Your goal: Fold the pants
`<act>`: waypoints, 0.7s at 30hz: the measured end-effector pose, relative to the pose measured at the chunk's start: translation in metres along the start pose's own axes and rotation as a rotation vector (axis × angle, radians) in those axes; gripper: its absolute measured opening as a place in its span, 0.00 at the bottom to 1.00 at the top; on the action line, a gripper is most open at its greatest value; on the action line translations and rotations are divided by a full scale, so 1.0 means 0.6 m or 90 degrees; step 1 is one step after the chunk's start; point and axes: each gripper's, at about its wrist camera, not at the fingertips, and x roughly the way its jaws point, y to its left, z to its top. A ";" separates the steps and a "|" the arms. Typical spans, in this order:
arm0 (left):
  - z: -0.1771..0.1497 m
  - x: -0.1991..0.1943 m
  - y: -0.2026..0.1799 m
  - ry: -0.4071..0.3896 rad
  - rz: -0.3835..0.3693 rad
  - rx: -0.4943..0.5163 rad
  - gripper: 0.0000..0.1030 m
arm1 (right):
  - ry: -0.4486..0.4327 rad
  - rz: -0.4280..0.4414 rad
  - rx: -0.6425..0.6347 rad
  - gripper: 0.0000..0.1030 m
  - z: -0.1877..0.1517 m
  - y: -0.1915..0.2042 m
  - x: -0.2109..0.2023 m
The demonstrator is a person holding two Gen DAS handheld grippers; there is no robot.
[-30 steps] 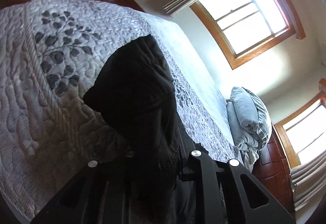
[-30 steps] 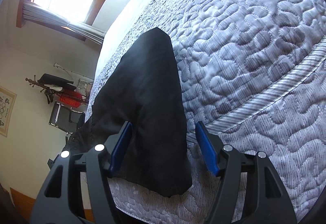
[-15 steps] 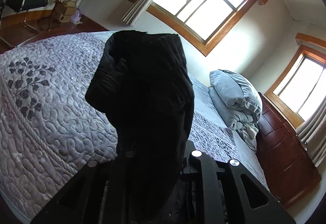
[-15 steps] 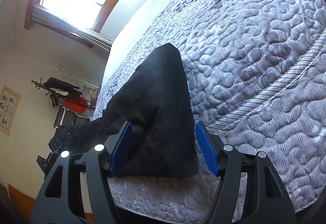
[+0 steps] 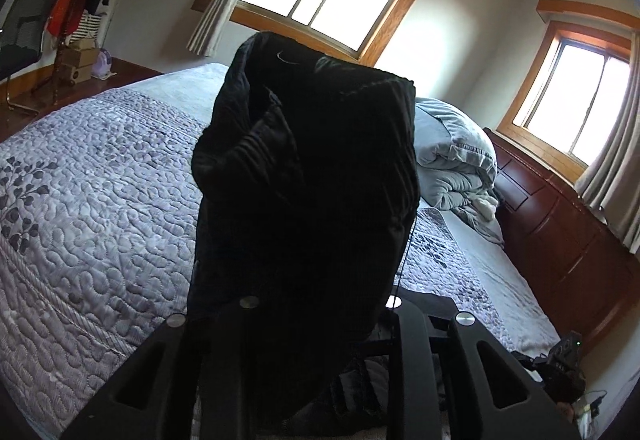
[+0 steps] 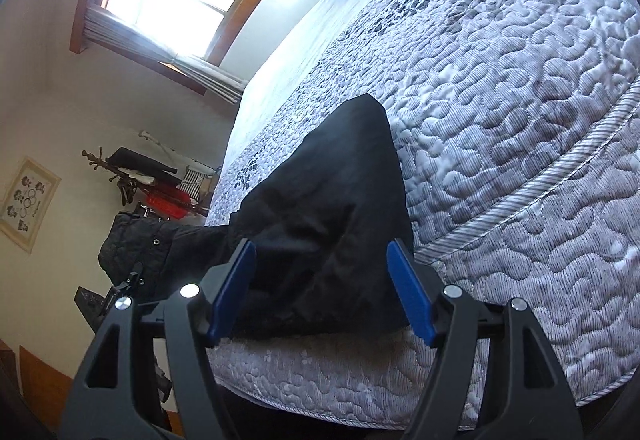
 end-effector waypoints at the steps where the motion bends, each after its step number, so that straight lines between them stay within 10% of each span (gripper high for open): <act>1: -0.005 0.004 -0.008 0.004 -0.001 0.009 0.23 | -0.001 0.006 0.001 0.67 0.000 0.001 -0.001; 21: -0.091 0.095 -0.088 0.097 -0.027 0.078 0.27 | 0.048 0.049 -0.011 0.74 -0.009 0.039 0.042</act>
